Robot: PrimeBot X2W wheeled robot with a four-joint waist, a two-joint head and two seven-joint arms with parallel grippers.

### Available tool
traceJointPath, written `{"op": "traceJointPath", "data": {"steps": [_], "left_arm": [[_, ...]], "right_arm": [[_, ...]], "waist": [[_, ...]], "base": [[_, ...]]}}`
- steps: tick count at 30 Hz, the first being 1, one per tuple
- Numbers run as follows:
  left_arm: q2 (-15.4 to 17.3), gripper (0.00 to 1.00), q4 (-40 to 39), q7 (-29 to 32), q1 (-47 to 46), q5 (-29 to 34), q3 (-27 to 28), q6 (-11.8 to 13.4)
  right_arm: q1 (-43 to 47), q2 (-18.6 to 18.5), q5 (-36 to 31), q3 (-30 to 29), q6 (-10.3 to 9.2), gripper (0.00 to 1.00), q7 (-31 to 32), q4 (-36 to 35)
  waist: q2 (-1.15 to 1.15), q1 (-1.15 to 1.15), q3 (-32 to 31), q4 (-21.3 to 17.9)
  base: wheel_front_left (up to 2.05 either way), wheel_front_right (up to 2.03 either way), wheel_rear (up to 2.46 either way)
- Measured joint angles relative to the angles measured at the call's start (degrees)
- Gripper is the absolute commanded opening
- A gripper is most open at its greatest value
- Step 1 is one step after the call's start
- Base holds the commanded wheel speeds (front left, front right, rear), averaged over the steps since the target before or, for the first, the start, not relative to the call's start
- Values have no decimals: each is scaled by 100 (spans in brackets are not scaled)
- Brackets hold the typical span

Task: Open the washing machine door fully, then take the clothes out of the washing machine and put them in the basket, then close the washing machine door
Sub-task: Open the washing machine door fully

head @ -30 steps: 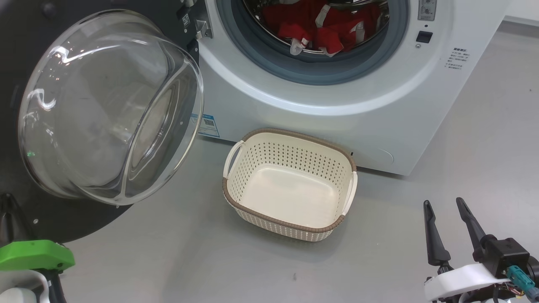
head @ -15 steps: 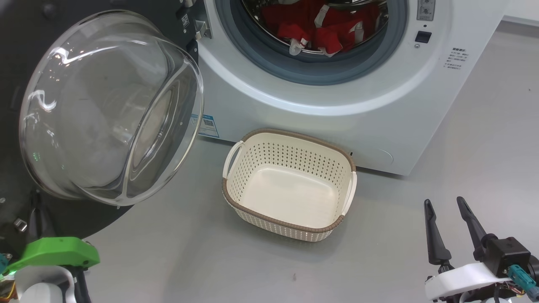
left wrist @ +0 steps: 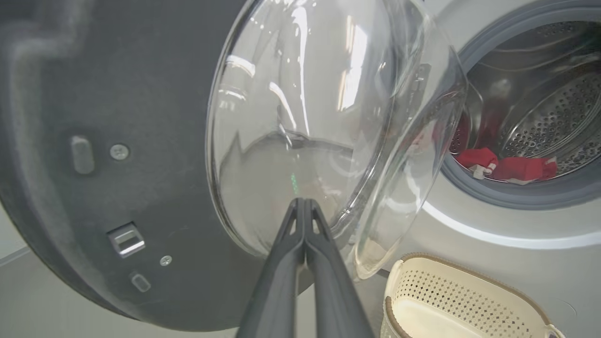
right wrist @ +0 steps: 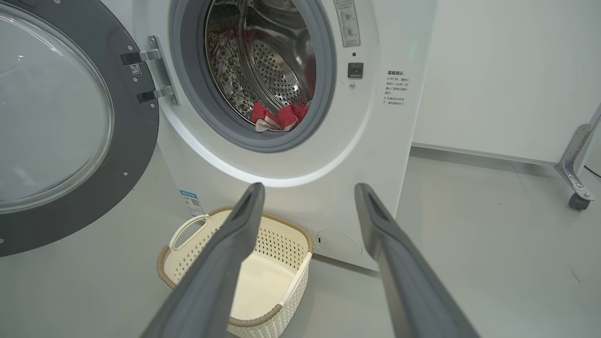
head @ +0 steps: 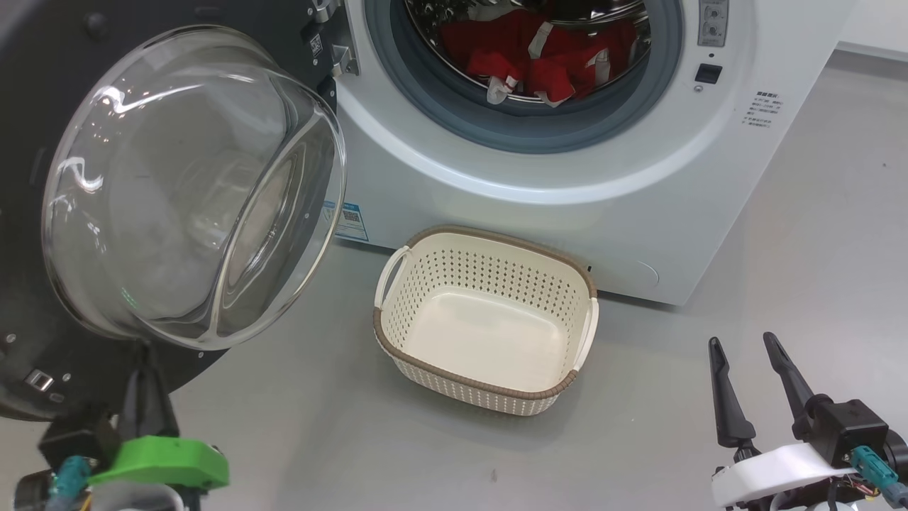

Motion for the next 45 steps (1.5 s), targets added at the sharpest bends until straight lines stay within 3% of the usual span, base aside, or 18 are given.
{"op": "traceJointPath", "data": {"steps": [13, 16, 18, 20, 21, 22, 45], "left_arm": [[-5, 0, -464, 0, 467, 287, -911, -298], [-4, 11, -500, 0, 543, 297, -1081, -320], [-3, 24, -505, 0, 563, 331, -1191, -320], [-2, 49, -503, 0, 570, 334, -1263, -326], [-2, 84, -503, 0, 576, 335, -1288, -326], [-2, 100, -503, 0, 585, 335, -1310, -325], [2, 100, -449, 32, 622, 428, -1376, -58]], "right_arm": [[-8, 13, -5, 159, 5, 100, 0, -20], [-29, 14, -5, 186, 5, 100, 0, -29], [-47, 14, -5, 208, 5, 100, 0, -36], [-51, 15, -5, 222, 5, 100, 0, -49], [-51, 15, -5, 224, 5, 100, 0, -52], [-51, 15, -5, 232, 5, 100, 0, -57], [-48, 16, 40, 530, 4, 100, 0, -52]], "waist": [[0, 0, -77, -260], [0, 0, -94, -368], [0, 0, -102, -445], [0, 0, -109, -528], [0, 0, -111, -568], [0, 0, -111, -610], [0, 0, -148, -1715]], "base": [[0, 0, 0], [0, 0, 0], [0, 0, 0], [0, 0, 0], [0, 0, 0], [0, 0, 0], [0, 0, 0]]}}
